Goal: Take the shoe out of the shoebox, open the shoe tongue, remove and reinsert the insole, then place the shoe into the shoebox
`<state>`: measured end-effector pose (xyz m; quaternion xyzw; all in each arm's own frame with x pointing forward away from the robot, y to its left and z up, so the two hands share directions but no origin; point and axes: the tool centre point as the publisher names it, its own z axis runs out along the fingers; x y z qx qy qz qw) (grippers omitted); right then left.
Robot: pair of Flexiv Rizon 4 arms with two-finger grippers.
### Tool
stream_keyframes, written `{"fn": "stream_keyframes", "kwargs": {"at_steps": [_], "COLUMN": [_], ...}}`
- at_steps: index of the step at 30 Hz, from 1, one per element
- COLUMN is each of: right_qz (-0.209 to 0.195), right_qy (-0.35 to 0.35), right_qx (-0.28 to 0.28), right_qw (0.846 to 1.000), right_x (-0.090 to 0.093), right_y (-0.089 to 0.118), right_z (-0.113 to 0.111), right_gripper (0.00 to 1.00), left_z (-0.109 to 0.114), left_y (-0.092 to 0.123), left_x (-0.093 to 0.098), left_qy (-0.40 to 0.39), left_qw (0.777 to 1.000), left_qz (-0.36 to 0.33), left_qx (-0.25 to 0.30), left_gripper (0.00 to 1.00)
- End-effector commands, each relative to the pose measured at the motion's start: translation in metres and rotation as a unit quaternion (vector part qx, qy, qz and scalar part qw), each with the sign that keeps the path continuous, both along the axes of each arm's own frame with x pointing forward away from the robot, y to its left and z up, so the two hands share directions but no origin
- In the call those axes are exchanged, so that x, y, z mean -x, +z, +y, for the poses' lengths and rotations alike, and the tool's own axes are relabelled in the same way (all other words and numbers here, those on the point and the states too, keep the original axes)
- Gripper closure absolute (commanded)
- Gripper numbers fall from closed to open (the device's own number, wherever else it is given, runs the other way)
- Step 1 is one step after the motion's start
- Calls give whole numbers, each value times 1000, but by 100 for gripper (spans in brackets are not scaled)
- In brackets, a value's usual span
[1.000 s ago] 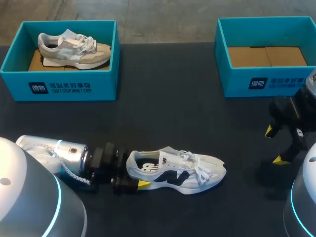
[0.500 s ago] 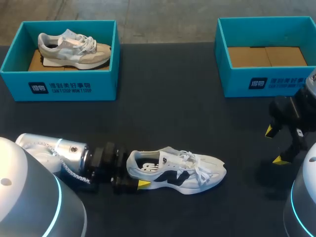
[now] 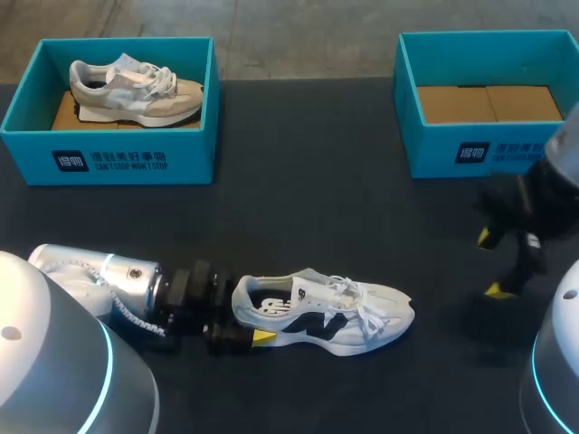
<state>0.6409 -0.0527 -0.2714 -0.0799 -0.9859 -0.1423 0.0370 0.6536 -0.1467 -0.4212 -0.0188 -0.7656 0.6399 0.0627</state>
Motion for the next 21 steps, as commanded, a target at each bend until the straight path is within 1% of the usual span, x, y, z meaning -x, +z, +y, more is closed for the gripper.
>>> {"fn": "stream_keyframes", "kwargs": {"at_steps": [1,5,7,9,11,12,13,17,18,19,21], "right_qz": [0,-4,-1,4,31,34,51,51,60,63,75], "right_qy": [-23,-58,-97,-128,-201,-218,-255,-328,-354,-363,-412], "right_qx": [40,59,76,78,118,122,135,109,98,88,69], "right_qw": [999,997,992,989,972,968,956,937,928,925,905], "right_x": [-4,-2,0,2,4,5,6,11,13,14,18], "right_y": [13,21,24,24,22,21,19,13,11,8,4], "right_z": [36,55,63,68,75,78,83,96,98,100,103], "right_gripper": [0,0,0,0,0,0,0,0,0,0,0], "left_z": [-1,-1,-1,-1,-1,-1,-1,-1,-1,-1,-1], "left_y": [0,0,0,0,0,0,0,0,0,0,0], "left_x": [0,0,0,0,0,0,0,0,0,0,0], "left_qy": [0,0,0,0,0,0,0,0,0,0,0], "left_qw": [1000,1000,1000,1000,1000,1000,1000,1000,1000,1000,1000], "left_qz": [0,0,0,0,0,0,0,0,0,0,0], "left_qx": [-1,-1,-1,-1,-1,-1,-1,-1,-1,-1,-1], "left_gripper": [100,100,100,100,100,100,100,100,100,100,100]}}
